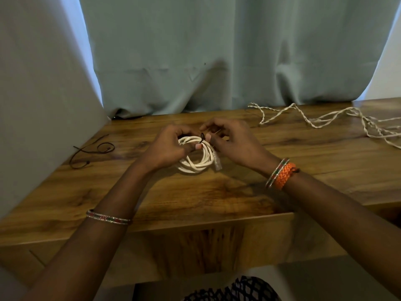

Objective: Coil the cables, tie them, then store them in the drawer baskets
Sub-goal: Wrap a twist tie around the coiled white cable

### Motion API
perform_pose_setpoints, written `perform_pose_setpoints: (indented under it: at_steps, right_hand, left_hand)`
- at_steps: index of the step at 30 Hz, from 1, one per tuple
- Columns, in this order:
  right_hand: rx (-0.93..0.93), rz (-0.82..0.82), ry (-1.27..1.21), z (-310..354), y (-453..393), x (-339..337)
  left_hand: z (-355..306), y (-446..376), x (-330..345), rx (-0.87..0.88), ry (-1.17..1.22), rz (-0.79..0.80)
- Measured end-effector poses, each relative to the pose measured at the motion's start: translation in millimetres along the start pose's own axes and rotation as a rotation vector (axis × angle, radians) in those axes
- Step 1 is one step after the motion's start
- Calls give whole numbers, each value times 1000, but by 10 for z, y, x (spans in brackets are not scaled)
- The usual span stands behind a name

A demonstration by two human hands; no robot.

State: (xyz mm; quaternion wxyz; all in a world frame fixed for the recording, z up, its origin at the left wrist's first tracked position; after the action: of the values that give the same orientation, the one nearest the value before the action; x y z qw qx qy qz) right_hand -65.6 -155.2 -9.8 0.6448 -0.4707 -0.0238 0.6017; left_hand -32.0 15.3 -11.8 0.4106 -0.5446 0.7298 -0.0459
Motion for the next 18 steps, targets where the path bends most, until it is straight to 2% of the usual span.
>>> perform_pose_setpoints:
  at_steps: [4,7,14,18]
  right_hand:
    - [121,106,-161,-41,-28,-106]
    - [116,171,-206,-53,-32,-173]
    - [-3,199,-22,35,-44,-219]
    - [-38,226,40,115,-44,-241]
  left_hand:
    - [-48,18,-3,2,24,113]
    - [-72,30,-17,10,74,160]
    - [-98,55,-24,-44,142,212]
    - [-90,58,-20,-49,153,188]
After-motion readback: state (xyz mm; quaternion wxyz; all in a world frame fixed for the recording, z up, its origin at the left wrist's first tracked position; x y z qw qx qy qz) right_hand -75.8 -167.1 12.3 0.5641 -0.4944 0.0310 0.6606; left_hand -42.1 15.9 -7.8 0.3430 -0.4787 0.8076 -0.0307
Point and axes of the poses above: each hand's wrist, its own y-axis away from the middle knuckle, its own x-axis out of the palm, z = x × y, the point moved 1 cm from there along -y, towards the middle knuckle, and after that the axes turned 3 degrees about -z, right-handed, at the moved point
